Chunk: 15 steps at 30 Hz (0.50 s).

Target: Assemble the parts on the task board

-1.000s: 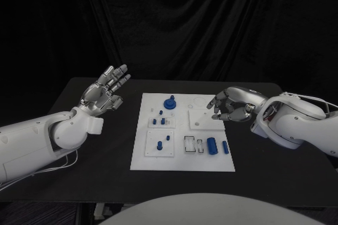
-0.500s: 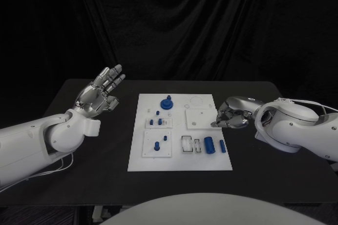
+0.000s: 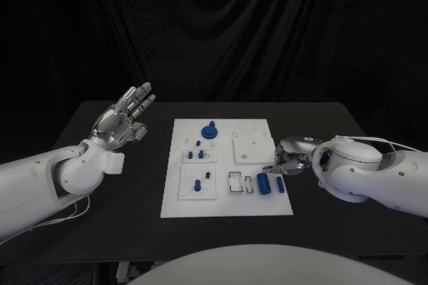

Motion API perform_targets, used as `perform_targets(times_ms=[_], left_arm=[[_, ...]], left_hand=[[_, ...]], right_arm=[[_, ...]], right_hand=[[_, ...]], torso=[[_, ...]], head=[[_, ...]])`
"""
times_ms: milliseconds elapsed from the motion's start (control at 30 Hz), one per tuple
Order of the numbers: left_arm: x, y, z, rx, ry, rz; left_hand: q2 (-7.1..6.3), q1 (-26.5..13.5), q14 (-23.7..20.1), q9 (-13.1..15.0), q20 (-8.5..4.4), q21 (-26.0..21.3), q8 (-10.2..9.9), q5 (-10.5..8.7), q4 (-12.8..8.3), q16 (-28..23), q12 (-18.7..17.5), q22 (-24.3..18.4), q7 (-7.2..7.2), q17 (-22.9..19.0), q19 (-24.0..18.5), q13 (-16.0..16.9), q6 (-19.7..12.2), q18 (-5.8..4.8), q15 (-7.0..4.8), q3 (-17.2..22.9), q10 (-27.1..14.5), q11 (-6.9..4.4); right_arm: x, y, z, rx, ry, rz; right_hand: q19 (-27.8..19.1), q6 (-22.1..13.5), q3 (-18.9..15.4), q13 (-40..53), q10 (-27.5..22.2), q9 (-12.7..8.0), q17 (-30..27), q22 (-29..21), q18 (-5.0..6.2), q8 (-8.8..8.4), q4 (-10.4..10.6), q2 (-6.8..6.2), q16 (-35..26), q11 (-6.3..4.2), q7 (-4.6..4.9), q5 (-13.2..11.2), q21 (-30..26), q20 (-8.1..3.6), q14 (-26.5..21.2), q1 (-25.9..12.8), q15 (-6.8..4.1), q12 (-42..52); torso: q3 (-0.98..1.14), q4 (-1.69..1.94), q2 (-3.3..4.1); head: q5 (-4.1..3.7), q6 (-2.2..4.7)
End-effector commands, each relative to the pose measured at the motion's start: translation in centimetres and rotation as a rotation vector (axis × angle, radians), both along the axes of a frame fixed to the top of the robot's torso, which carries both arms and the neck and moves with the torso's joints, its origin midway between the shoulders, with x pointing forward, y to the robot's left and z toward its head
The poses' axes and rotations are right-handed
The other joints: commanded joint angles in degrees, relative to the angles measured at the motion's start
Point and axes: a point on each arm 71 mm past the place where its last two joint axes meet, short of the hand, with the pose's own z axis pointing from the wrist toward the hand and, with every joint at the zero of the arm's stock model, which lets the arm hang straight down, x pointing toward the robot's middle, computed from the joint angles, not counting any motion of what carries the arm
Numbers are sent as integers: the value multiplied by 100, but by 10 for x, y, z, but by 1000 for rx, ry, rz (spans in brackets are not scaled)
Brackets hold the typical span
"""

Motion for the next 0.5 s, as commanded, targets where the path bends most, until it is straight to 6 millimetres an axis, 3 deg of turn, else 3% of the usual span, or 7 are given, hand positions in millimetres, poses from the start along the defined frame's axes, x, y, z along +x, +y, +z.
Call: perform_targets(times_ms=[33, 167, 333, 500], left_arm=[[-1, -2, 1, -31, -19, -20], [-2, -1, 0, -37, -15, -30], [-3, 0, -2, -37, -10, -31], [-4, 2, -4, -35, -4, -30]], left_hand=[[25, 47, -3, 0, 62, 25, 3, 39, -38, -20, 6, 1509, 74, -6, 602, 6, 7, -79, 48, 6, 4, 70], [40, 79, -3, 4, 102, 25, 12, 100, -67, -20, 30, 1509, 108, -6, 602, 13, 38, -79, 82, 18, 25, 110], [45, 135, -3, 13, 189, 25, 36, 228, -132, -20, 95, 1509, 177, -6, 602, 31, 107, -79, 163, 37, 88, 199], [47, 148, -3, 13, 209, 25, 38, 261, -150, -20, 104, 1509, 186, -6, 602, 32, 109, -79, 182, 43, 94, 211]], right_arm=[[-1, 0, -7, -63, 11, -24], [-2, 4, -12, -67, 15, -17], [-2, 6, -18, -73, 21, -15], [-2, 9, -22, -79, 30, -12]], right_hand=[[211, -55, 46, 1506, 585, 39, 1505, 1146, -72, 32, -6, -19, 13, -32, 6, -27, 17, -36, 601, -11, -54, 15], [207, -66, 45, 1506, 585, 73, 1505, 1145, -71, 30, 0, -36, 13, -28, 7, -68, 22, -36, 601, -27, -52, 15], [191, -114, 39, 1506, 585, 128, 1492, 1136, -66, -14, 6, -42, 6, -17, 23, -165, 13, -30, 598, -125, -45, 15], [182, -140, 37, 1506, 585, 161, 1458, 1134, -65, -65, 7, -52, -11, -9, 35, -274, 21, -24, 591, -197, -38, 15]], torso=[[3, -2, 5], [8, -4, 5], [0, -12, 3], [1, 1, 5]], head=[[-21, -1], [-15, -1], [8, -1], [-21, -1]])
